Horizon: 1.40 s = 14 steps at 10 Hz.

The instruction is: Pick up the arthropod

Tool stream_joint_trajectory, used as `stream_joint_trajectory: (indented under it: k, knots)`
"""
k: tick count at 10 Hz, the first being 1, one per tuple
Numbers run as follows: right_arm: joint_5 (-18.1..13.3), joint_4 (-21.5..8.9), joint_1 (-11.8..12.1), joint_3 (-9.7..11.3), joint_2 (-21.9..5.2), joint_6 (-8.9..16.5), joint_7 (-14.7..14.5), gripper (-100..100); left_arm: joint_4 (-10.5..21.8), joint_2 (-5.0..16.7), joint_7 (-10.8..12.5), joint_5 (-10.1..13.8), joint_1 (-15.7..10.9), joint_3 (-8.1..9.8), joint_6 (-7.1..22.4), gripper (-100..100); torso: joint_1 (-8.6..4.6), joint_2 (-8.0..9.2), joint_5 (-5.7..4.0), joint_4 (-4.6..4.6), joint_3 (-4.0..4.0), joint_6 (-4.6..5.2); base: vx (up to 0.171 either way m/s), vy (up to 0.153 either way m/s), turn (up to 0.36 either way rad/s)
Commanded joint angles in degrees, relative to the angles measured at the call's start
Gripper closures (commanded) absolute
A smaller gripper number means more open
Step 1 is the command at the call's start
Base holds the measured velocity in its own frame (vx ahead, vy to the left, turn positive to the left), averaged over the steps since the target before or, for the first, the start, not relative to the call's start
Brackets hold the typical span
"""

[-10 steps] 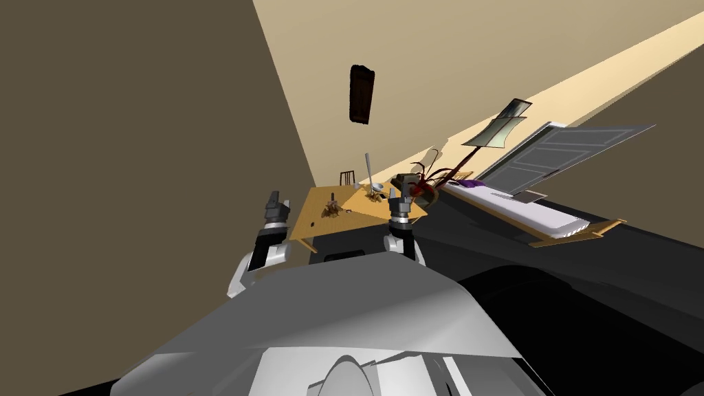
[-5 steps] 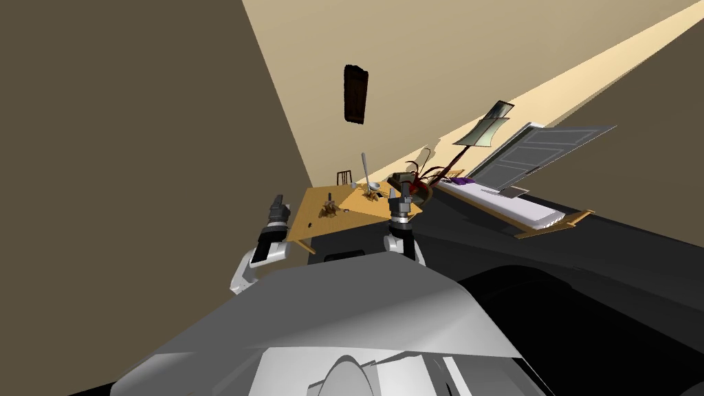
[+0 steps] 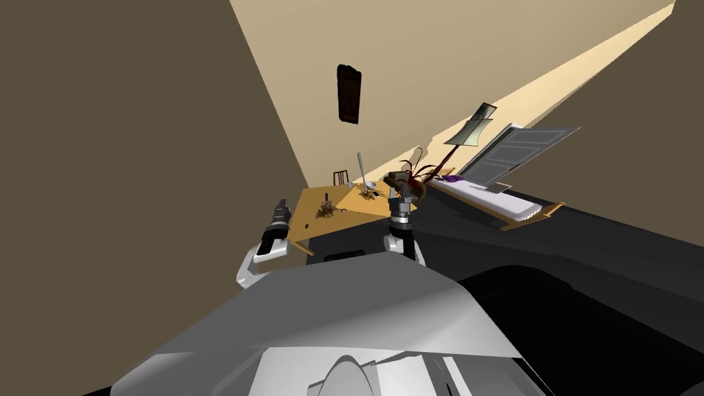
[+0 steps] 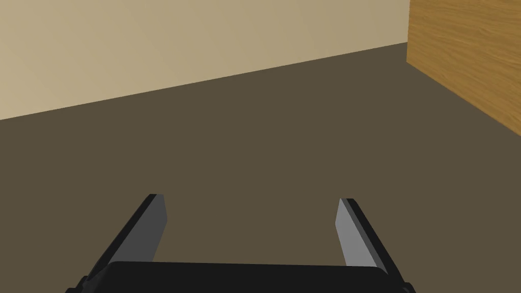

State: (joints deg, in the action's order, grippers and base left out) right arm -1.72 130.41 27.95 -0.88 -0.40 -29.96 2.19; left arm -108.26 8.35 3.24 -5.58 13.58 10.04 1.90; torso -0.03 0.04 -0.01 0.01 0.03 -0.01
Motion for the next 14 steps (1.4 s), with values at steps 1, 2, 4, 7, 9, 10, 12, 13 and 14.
stream_joint_trajectory:
  k: [1,2,4,7,9,10,12,13,14]
  knots:
    - [0.0,0.0,0.0,0.0,0.0,0.0,0.0,0,1.85,0.61,-0.03,-0.02,-1.24,0.64,2.86,-100,0.0,0.0,0.0,0.0,0.0,0.0,-0.012,-0.012,-0.056]
    - [0.0,0.0,0.0,0.0,0.0,0.0,0.0,0,4.28,0.96,-0.43,-0.38,-2.79,1.46,4.57,-100,0.02,-0.01,0.0,0.0,-0.01,-0.02,-0.011,-0.014,-0.123]
    - [0.0,0.0,0.01,0.0,0.0,0.0,0.0,0,6.73,1.31,-0.86,-0.69,-4.35,2.23,7.89,-100,0.03,-0.01,0.0,0.0,-0.01,-0.03,-0.009,-0.009,-0.074]
    - [0.0,0.0,0.0,0.0,0.0,0.0,0.0,0,10.41,1.68,-1.33,-0.94,-5.91,2.97,12.24,-100,0.02,-0.03,0.0,0.0,-0.02,-0.01,-0.005,-0.01,-0.074]
    - [0.0,0.0,0.0,0.0,0.0,0.0,0.0,0,13.31,2.04,-1.82,-1.13,-7.47,3.65,15.23,-100,0.01,-0.04,0.0,-0.01,-0.02,-0.01,-0.003,-0.01,-0.081]
    - [0.0,0.0,0.01,0.0,0.0,0.0,0.0,0,14.7,2.42,-2.35,-1.27,-9.01,4.28,17.44,-100,0.03,-0.04,0.01,-0.01,-0.02,-0.03,0.001,-0.01,-0.098]
    - [0.0,0.0,0.01,-0.01,0.0,0.0,0.0,0,18.07,2.81,-2.9,-1.35,-10.53,4.85,19.79,-100,0.03,-0.05,0.01,-0.02,-0.03,-0.04,0.002,-0.007,-0.069]
    - [0.0,0.0,0.01,0.0,0.0,0.0,0.0,0,19.33,2.81,-2.9,-1.35,-10.53,4.85,20.99,-100,0.03,-0.07,0.0,-0.01,-0.04,-0.01,0.003,-0.006,-0.05]
    - [0.0,0.0,0.01,-0.01,0.0,0.0,0.0,0,20.94,3.2,-3.47,-1.37,-12.01,5.37,23.3,-100,0.04,-0.06,0.01,-0.02,-0.03,-0.04,0.005,-0.01,-0.078]
